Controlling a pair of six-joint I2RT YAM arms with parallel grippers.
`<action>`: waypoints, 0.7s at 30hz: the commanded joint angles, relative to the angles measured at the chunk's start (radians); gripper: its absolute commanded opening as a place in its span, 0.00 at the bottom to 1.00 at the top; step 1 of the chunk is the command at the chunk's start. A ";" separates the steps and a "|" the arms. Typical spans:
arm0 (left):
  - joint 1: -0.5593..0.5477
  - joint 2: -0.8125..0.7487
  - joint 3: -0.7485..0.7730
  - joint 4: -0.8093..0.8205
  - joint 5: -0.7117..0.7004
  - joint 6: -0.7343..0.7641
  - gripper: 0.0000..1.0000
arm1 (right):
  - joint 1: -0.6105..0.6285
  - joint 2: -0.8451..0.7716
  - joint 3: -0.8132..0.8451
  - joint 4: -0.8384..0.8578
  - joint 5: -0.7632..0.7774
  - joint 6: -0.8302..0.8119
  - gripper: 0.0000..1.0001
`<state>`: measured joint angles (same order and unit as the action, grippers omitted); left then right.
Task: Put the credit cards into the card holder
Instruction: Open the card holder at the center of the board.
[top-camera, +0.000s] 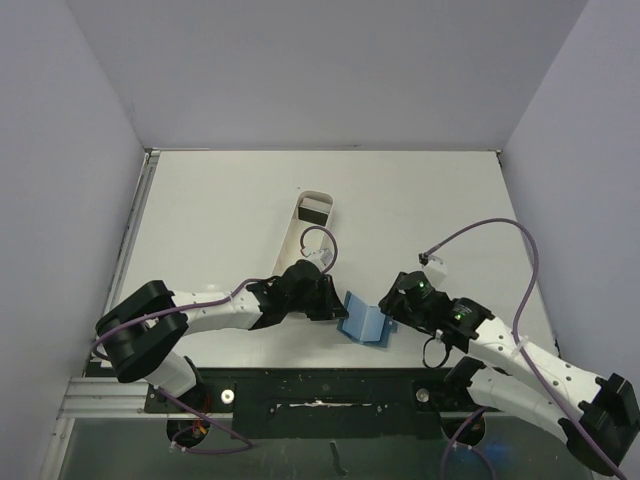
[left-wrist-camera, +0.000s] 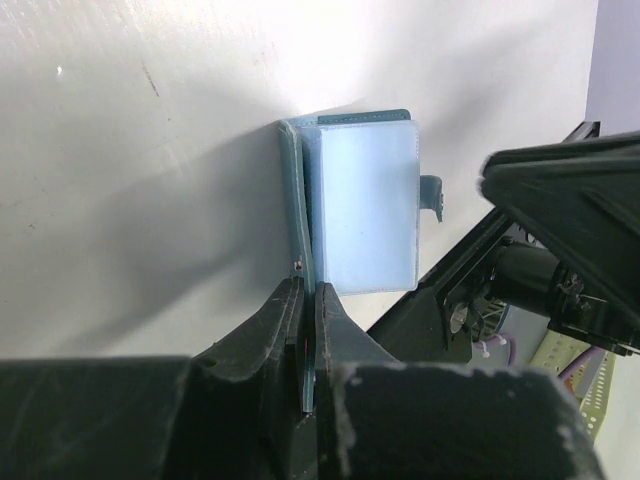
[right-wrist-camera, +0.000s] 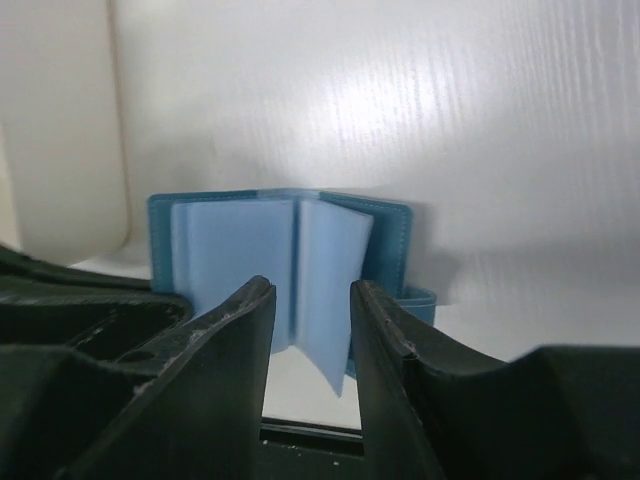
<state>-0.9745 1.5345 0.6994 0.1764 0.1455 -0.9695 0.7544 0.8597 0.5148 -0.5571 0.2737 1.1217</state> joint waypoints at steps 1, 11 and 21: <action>-0.004 -0.006 0.022 0.044 -0.011 -0.011 0.00 | 0.045 -0.074 0.083 -0.010 0.052 -0.023 0.37; -0.004 0.019 0.031 0.062 -0.083 -0.104 0.00 | 0.103 0.038 0.027 0.164 0.034 0.065 0.40; -0.009 0.056 0.086 0.063 -0.185 -0.141 0.01 | 0.055 0.043 -0.064 0.205 0.055 0.027 0.41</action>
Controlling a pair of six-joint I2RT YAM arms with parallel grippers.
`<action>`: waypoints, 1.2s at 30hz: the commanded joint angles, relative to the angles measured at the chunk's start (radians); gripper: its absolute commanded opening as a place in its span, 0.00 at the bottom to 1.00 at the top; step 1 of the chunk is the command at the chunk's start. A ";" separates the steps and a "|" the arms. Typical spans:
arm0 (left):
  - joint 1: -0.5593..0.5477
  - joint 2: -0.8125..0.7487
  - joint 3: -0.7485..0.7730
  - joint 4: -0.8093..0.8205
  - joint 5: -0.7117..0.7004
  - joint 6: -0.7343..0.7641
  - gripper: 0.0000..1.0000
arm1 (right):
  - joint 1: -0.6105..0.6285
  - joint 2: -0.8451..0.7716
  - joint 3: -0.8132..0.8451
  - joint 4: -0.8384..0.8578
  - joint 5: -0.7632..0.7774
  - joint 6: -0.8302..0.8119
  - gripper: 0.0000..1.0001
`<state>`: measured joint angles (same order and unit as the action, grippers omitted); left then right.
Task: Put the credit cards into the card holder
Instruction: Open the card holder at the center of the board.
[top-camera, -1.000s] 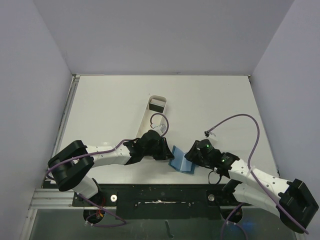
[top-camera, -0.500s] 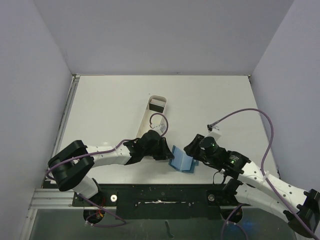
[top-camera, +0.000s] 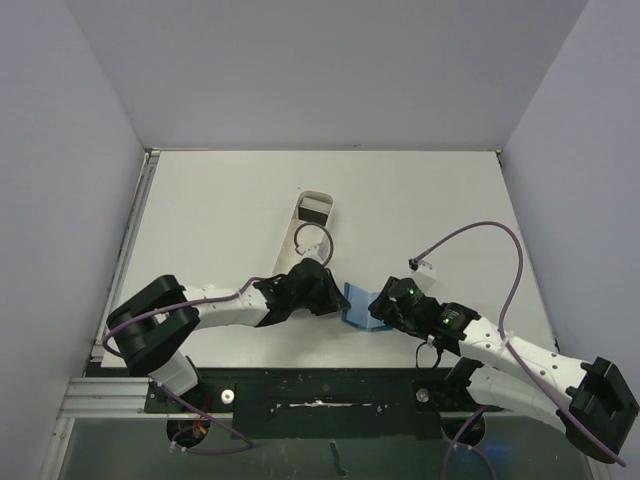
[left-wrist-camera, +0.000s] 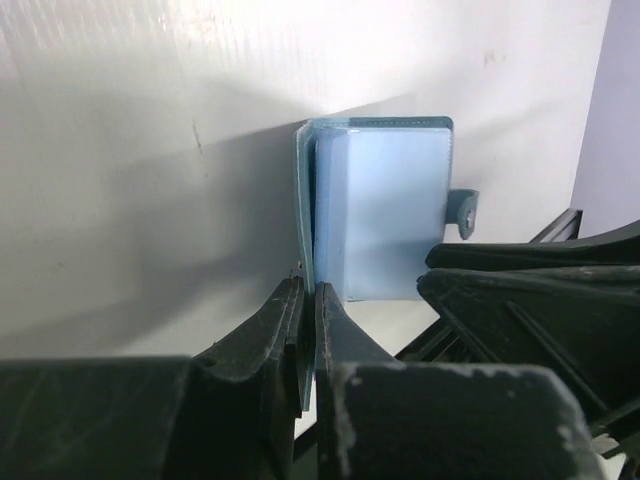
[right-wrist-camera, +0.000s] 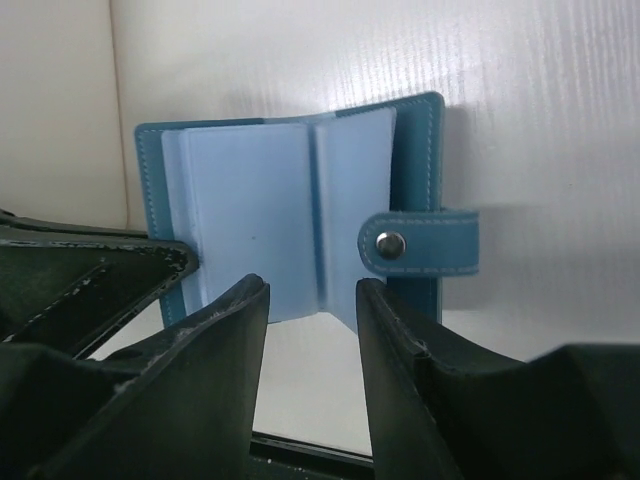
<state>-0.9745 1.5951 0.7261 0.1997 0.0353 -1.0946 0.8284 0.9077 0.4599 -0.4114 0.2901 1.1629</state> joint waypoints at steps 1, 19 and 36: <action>-0.013 -0.009 0.059 0.029 -0.087 -0.017 0.05 | -0.023 0.002 -0.012 0.063 0.036 -0.018 0.41; -0.003 -0.240 0.235 -0.441 -0.319 0.149 0.58 | -0.030 0.220 0.086 0.128 0.008 -0.094 0.61; 0.448 -0.243 0.467 -0.547 -0.205 0.687 0.56 | 0.021 0.411 0.146 0.079 0.040 -0.171 0.66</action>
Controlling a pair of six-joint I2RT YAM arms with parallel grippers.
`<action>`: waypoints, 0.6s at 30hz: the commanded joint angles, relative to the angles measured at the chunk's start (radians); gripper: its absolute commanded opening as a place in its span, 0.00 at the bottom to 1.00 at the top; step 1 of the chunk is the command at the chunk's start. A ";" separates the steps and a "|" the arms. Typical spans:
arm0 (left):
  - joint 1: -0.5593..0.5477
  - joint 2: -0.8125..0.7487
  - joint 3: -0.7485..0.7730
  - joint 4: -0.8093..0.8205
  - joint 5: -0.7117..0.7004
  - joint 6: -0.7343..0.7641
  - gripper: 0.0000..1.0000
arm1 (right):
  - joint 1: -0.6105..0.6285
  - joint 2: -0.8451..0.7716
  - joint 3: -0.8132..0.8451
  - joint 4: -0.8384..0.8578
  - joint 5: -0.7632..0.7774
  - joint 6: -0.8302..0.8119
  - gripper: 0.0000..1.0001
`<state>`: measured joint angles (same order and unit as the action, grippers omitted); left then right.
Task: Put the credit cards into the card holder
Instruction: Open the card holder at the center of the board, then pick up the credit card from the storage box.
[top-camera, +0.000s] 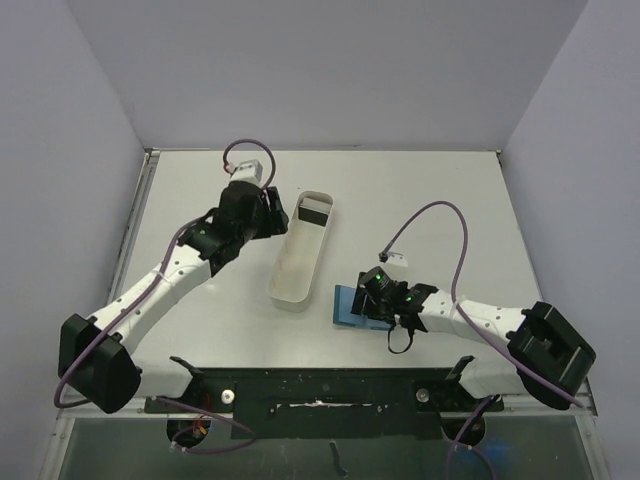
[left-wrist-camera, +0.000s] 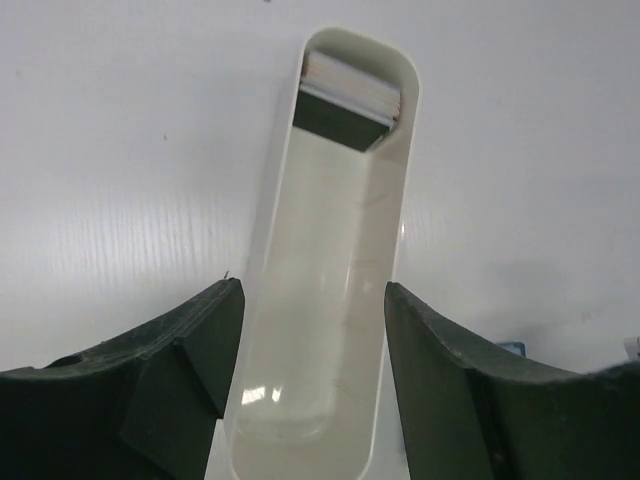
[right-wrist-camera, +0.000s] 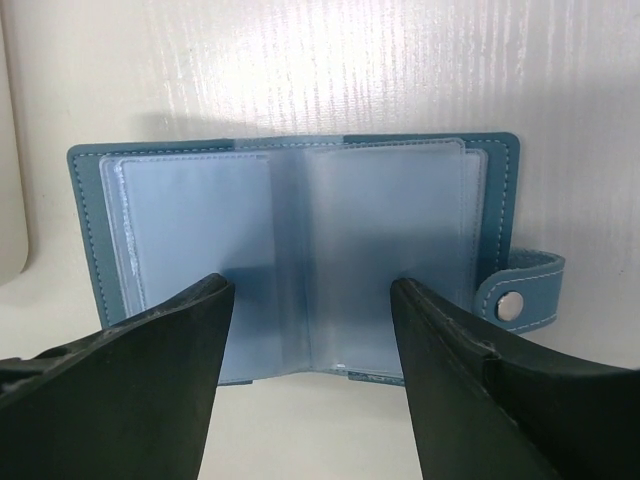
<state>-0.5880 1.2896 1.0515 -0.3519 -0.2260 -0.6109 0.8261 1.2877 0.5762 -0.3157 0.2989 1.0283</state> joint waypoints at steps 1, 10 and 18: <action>0.076 0.094 0.175 -0.008 0.082 0.250 0.57 | 0.027 0.035 0.035 -0.022 0.032 -0.041 0.65; 0.088 0.422 0.570 -0.229 -0.058 0.163 0.49 | 0.045 0.044 0.050 -0.047 0.041 -0.057 0.64; 0.076 0.432 0.413 -0.006 -0.021 -0.362 0.50 | 0.063 0.022 0.042 -0.043 0.059 -0.035 0.64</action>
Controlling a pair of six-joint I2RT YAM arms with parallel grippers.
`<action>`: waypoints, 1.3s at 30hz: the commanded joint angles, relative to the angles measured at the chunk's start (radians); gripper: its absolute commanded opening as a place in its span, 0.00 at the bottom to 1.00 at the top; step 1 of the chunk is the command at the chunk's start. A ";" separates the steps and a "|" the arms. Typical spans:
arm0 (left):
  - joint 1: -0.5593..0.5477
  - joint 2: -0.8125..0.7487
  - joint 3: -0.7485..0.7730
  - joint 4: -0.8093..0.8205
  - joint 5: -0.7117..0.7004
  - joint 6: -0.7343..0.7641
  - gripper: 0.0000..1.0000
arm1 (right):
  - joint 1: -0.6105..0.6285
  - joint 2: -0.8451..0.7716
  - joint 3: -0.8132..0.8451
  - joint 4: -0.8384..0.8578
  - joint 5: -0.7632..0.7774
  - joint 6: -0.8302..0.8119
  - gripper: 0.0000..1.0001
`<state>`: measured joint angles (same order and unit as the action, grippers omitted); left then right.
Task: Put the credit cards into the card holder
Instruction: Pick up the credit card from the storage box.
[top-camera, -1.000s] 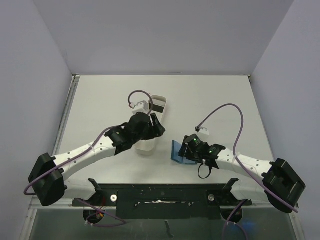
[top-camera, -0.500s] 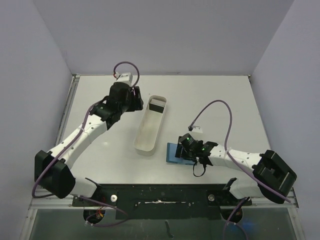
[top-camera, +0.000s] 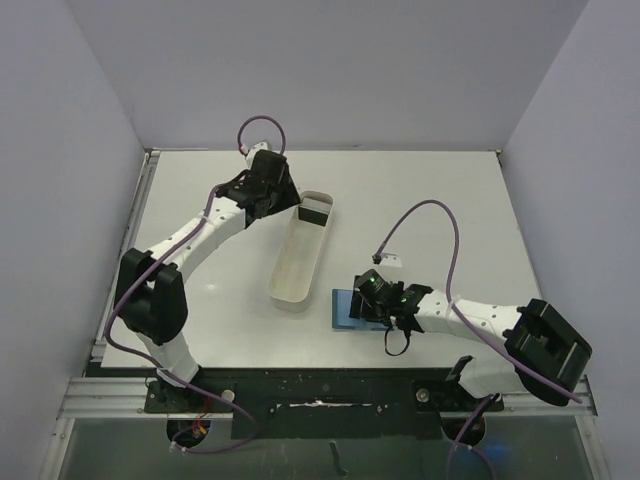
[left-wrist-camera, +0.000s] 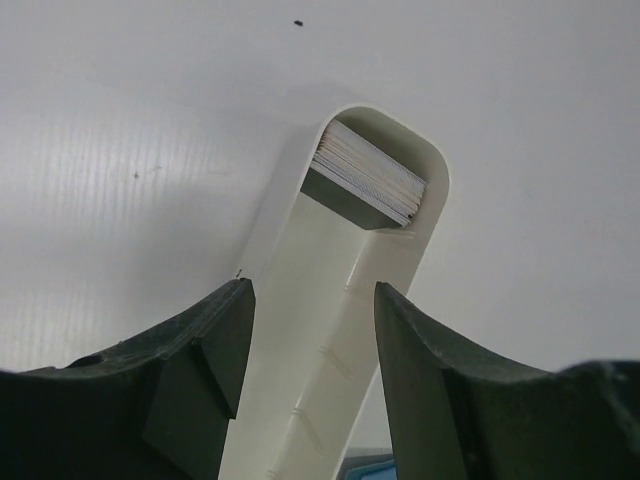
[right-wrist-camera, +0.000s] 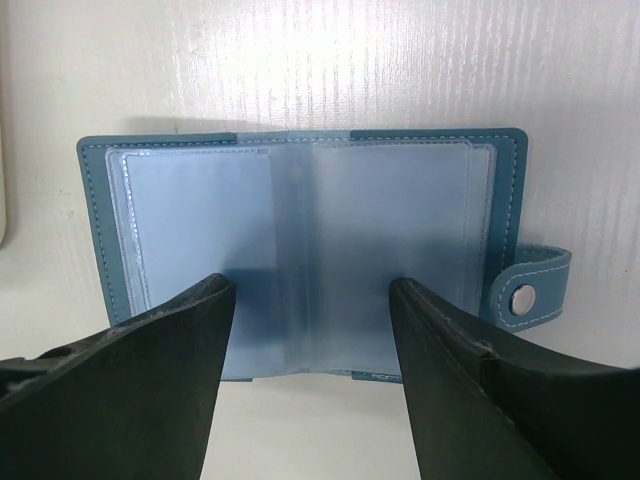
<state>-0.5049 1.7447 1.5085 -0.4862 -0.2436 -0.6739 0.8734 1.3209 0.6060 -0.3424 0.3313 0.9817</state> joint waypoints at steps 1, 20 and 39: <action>-0.012 -0.016 -0.038 0.127 -0.012 -0.349 0.50 | 0.018 -0.014 0.011 -0.018 0.031 0.014 0.64; -0.041 0.272 0.147 0.045 -0.070 -0.744 0.49 | 0.035 -0.123 -0.026 -0.033 0.067 0.029 0.64; -0.027 0.371 0.128 0.162 -0.037 -0.784 0.41 | 0.035 -0.124 -0.034 -0.029 0.069 0.046 0.64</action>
<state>-0.5449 2.0979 1.6108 -0.3950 -0.2649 -1.4487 0.9043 1.2171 0.5774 -0.3801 0.3599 1.0130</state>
